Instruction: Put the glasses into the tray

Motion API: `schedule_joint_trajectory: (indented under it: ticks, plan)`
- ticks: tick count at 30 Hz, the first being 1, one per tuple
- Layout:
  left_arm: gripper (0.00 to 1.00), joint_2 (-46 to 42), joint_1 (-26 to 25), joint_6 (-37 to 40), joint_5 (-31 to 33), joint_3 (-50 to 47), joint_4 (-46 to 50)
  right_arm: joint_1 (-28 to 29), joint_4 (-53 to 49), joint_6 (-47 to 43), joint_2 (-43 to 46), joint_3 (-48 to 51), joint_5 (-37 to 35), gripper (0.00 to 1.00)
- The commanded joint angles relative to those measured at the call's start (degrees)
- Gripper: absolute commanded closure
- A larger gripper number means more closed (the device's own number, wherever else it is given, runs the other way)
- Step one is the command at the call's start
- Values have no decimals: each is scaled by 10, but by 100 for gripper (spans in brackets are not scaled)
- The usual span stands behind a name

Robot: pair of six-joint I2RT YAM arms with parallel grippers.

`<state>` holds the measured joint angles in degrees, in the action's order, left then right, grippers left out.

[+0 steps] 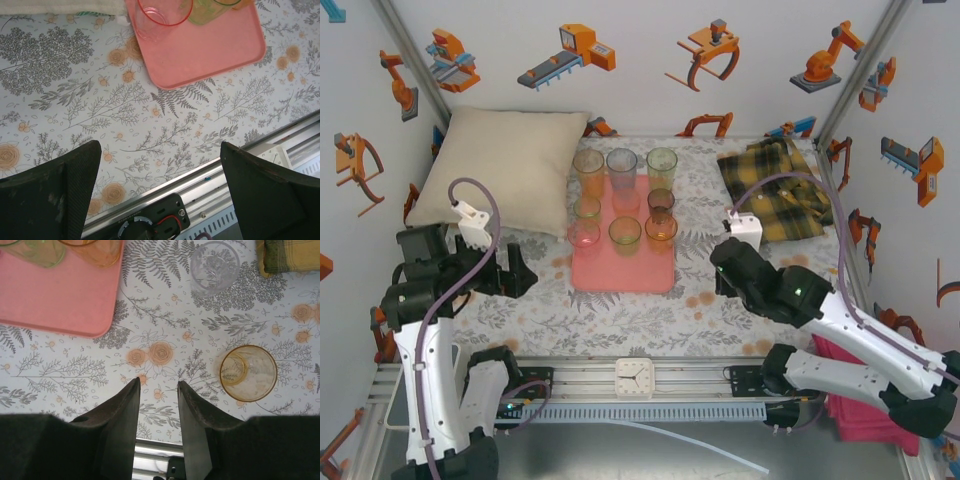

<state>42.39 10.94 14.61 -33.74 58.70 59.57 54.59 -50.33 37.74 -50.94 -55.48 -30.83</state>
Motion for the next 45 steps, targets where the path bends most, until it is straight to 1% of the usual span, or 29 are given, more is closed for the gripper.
schedule_joint_trajectory:
  ticks: [1, 3, 9, 13, 17, 19, 22, 25, 31, 38, 45]
  plan:
    - [7, 1, 18, -9, -23, 7, -3, -17, -6, 2, -6, 4, 10, 63]
    - [11, 11, 28, -16, -38, 17, -2, -34, -7, 2, -8, 7, 25, 63]
    - [12, 23, 29, -23, -60, 44, 0, -78, 14, 6, -15, 37, 54, 60]
    - [6, 25, 28, -25, -75, 49, 5, -88, 15, 0, -19, 34, 67, 58]
    - [4, 54, 28, -25, -96, 56, 7, -104, 4, -1, -22, 31, 69, 57]
    - [4, 71, 28, -26, -95, 66, 6, -117, 2, -3, -25, 35, 72, 54]
    - [4, 89, 28, -30, -94, 82, 6, -139, -2, -5, -34, 40, 80, 54]
    - [4, 91, 28, -31, -92, 88, 6, -155, -7, -3, -36, 47, 73, 53]
    - [4, 80, 29, -27, -84, 76, 6, -192, 3, 2, -39, 75, 93, 53]
    - [4, 81, 29, -29, -85, 65, -4, -212, 29, 13, -30, 110, 101, 53]
    - [4, 78, 29, -33, -86, 61, -9, -229, 37, 10, -36, 123, 96, 53]
